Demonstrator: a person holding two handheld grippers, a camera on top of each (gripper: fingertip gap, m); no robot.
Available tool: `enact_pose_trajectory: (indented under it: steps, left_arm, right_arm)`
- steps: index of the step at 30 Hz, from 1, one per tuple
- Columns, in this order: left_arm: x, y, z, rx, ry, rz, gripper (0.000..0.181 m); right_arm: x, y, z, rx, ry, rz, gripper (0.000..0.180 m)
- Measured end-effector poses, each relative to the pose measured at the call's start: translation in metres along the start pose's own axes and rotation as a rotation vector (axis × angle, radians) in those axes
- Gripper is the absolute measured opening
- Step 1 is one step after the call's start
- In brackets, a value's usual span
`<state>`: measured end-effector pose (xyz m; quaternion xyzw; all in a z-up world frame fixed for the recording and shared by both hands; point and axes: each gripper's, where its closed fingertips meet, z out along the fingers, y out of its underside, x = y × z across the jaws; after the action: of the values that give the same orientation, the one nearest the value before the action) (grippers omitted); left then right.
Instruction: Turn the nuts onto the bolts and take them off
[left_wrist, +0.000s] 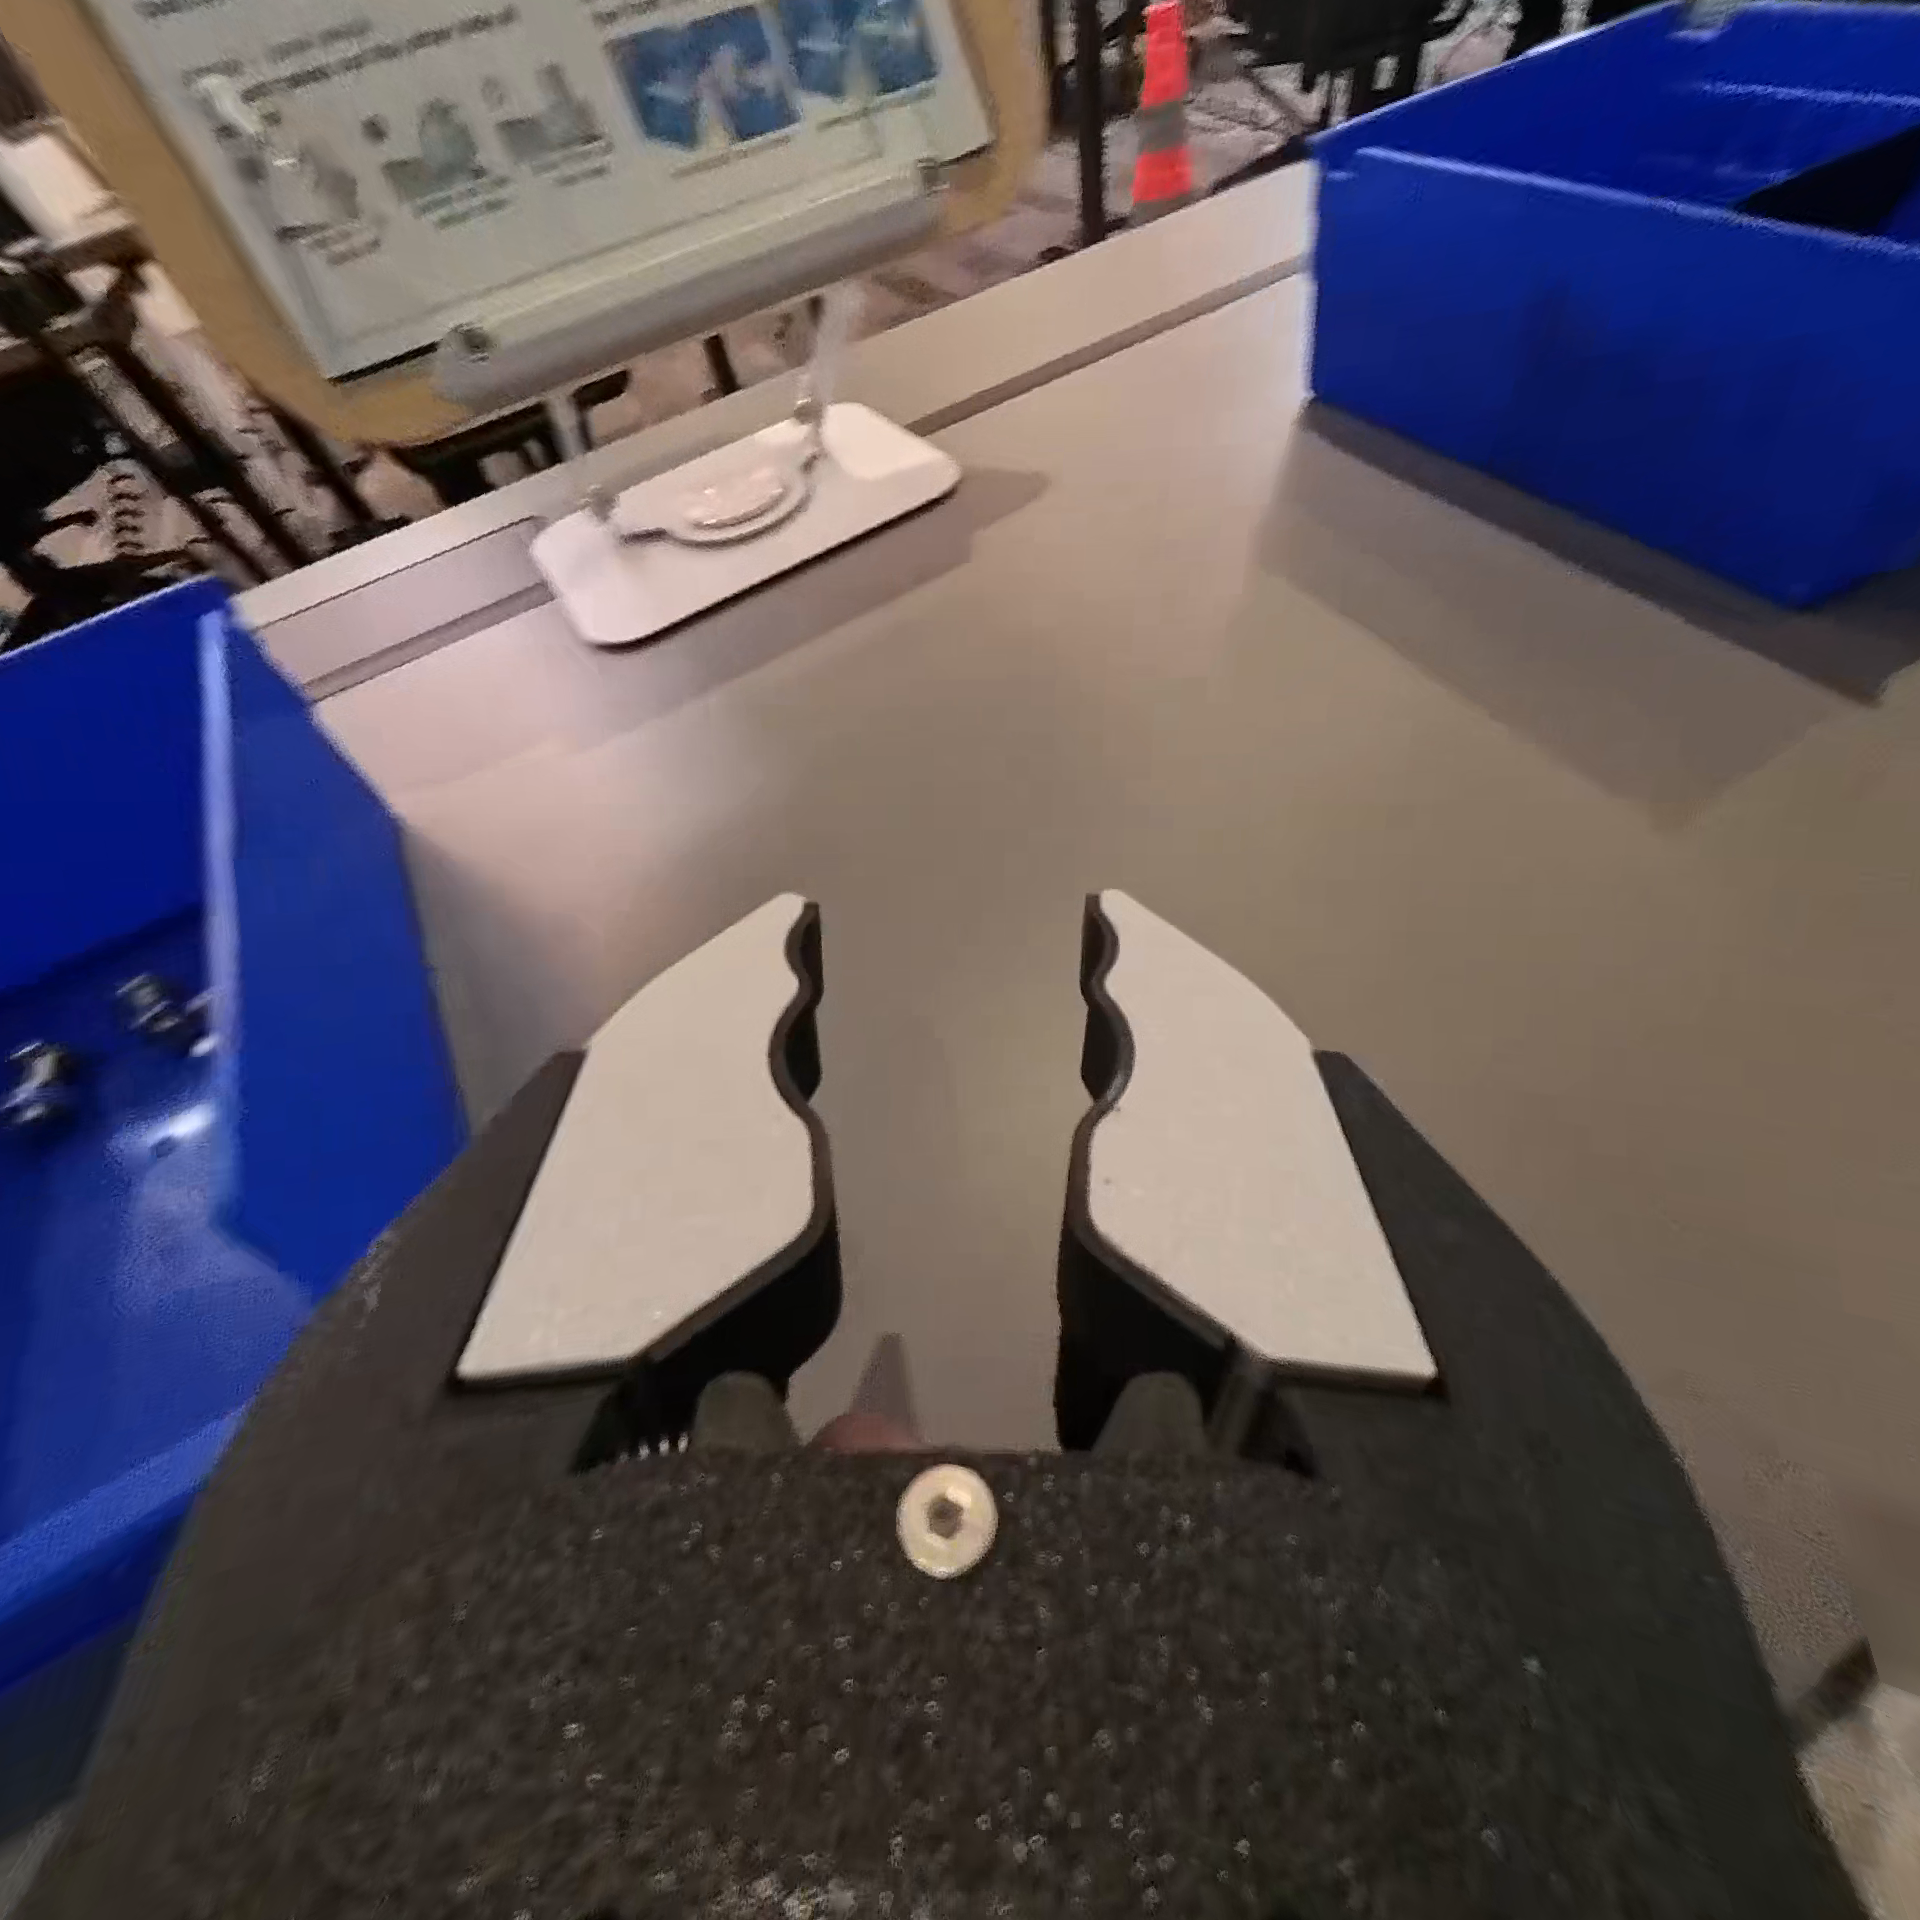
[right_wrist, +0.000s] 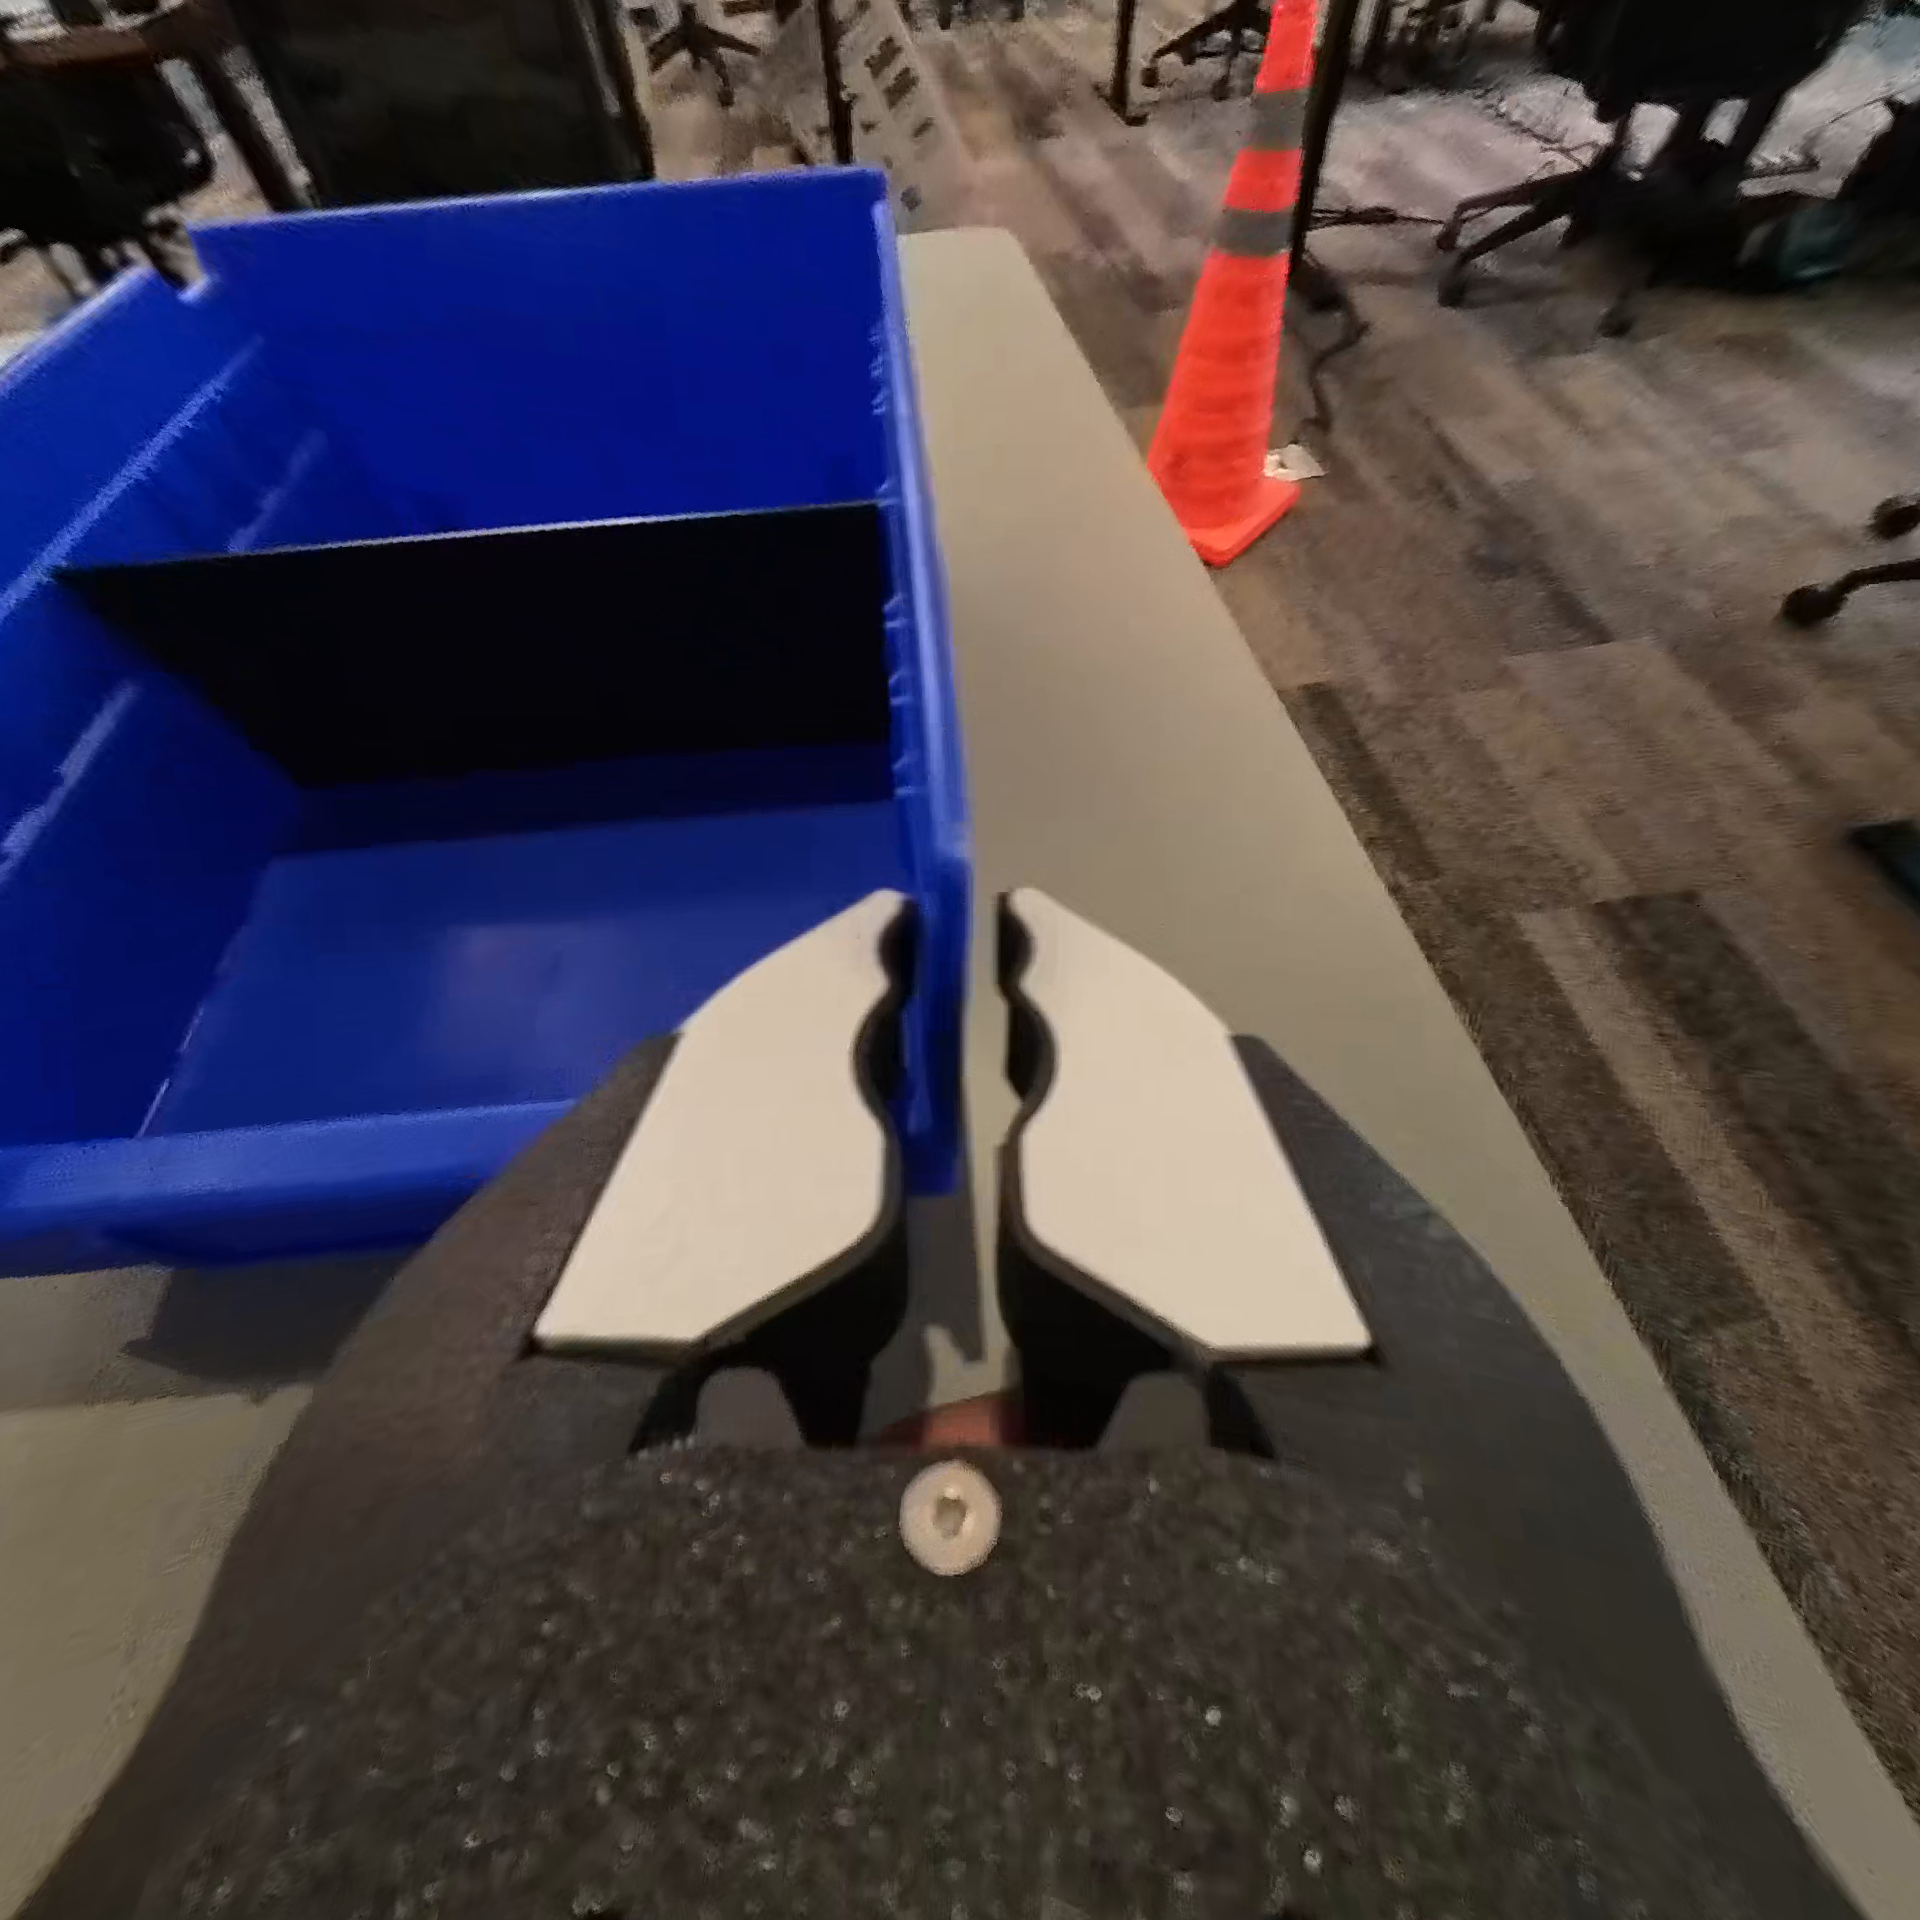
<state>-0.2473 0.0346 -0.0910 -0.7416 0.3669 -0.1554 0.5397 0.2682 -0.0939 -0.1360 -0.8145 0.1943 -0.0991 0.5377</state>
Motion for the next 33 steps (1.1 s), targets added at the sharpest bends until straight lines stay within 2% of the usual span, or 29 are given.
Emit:
enact_pose_trajectory:
  steps: [1, 4, 8, 13, 14, 16, 19, 21, 23, 25, 29, 33]
  left_arm:
    - [-0.011, 0.003, -0.003, 0.000, -0.026, -0.011, 0.048]
    - [-0.039, 0.008, -0.013, 0.001, -0.073, -0.055, 0.048]
    - [-0.063, 0.012, -0.022, 0.006, -0.115, -0.090, 0.048]
    - [-0.070, 0.017, -0.025, 0.007, -0.126, -0.100, 0.049]
    - [-0.070, 0.018, -0.025, 0.008, -0.125, -0.102, 0.049]
    - [-0.068, 0.019, -0.026, 0.013, -0.123, -0.103, 0.050]
    - [-0.068, 0.015, -0.031, 0.041, -0.129, -0.110, 0.050]
    - [-0.069, 0.002, -0.032, 0.085, -0.132, -0.128, 0.050]
    - [-0.070, -0.020, -0.029, 0.150, -0.138, -0.150, 0.051]
    - [-0.072, -0.041, -0.020, 0.221, -0.166, -0.164, 0.053]
    - [-0.075, -0.049, 0.008, 0.298, -0.283, -0.171, 0.049]
    - [-0.057, -0.016, 0.040, 0.213, -0.247, -0.148, 0.048]
  right_arm:
    - [-0.001, -0.001, 0.002, -0.002, -0.006, -0.023, 0.007]
    - [-0.001, -0.003, 0.004, -0.004, -0.079, -0.032, 0.003]
    - [0.002, -0.003, 0.005, -0.015, -0.118, -0.042, 0.002]
    - [0.002, -0.003, 0.006, -0.004, -0.129, -0.045, 0.003]
    - [0.004, -0.004, 0.006, -0.004, -0.116, -0.044, 0.004]
    - [0.011, -0.007, 0.000, 0.002, -0.053, -0.079, 0.021]
    - [0.009, -0.033, -0.040, 0.094, 0.108, -0.175, 0.032]
    - [-0.040, -0.071, -0.075, 0.266, 0.103, -0.251, 0.032]
    - [-0.128, -0.094, -0.095, 0.392, -0.099, -0.250, 0.033]
    - [-0.213, -0.098, -0.097, 0.404, -0.290, -0.229, 0.038]
    - [-0.316, -0.076, -0.059, 0.352, -0.414, -0.178, 0.036]
    - [-0.350, -0.031, -0.011, 0.213, -0.377, -0.156, 0.044]
